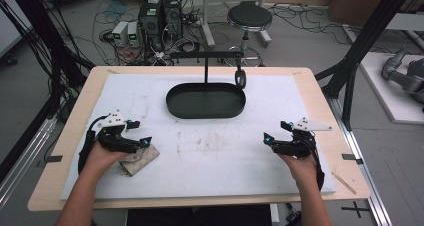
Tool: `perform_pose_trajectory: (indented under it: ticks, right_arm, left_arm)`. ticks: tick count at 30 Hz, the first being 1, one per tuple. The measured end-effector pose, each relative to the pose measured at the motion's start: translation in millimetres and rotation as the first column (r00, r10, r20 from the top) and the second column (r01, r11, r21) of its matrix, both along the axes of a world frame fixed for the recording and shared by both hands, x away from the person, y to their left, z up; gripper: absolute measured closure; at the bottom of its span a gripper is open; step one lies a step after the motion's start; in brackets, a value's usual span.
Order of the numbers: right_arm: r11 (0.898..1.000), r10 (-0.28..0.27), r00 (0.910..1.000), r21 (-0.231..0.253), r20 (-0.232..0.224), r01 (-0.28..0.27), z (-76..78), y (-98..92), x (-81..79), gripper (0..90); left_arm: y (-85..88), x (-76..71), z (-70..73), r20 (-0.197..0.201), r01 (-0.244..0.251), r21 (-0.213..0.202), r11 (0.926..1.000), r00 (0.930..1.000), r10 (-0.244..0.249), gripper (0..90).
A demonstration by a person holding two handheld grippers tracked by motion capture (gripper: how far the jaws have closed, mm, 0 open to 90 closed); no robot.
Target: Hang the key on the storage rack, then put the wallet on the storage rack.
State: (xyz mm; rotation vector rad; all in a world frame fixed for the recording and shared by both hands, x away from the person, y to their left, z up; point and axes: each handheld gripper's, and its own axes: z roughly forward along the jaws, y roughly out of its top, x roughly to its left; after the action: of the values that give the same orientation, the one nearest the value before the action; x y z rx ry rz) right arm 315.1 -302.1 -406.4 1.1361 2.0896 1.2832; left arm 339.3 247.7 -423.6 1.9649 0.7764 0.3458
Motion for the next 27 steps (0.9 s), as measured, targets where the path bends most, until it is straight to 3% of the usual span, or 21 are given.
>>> perform_pose_trajectory:
  ticks: [9,19,27]
  right_arm:
    - [1.0,0.0,1.0,0.01,-0.008,0.0,-14.6,-4.0,0.3,17.2]
    - [1.0,0.011,0.9999,0.004,-0.001,-0.011,-14.2,-1.1,0.6,17.2]
    - [1.0,0.02,0.9998,-0.009,-0.002,-0.02,-15.0,7.4,7.4,17.2]
  left_arm:
    - [-0.8,-1.4,0.6,0.006,-0.002,0.007,1.0,1.0,0.002,17.7]
    - [-0.7,-4.3,2.4,0.007,0.008,0.009,0.9999,0.9999,-0.008,17.7]
    - [5.0,-21.4,-0.6,-0.005,-0.003,0.041,0.9992,1.0,0.003,17.7]
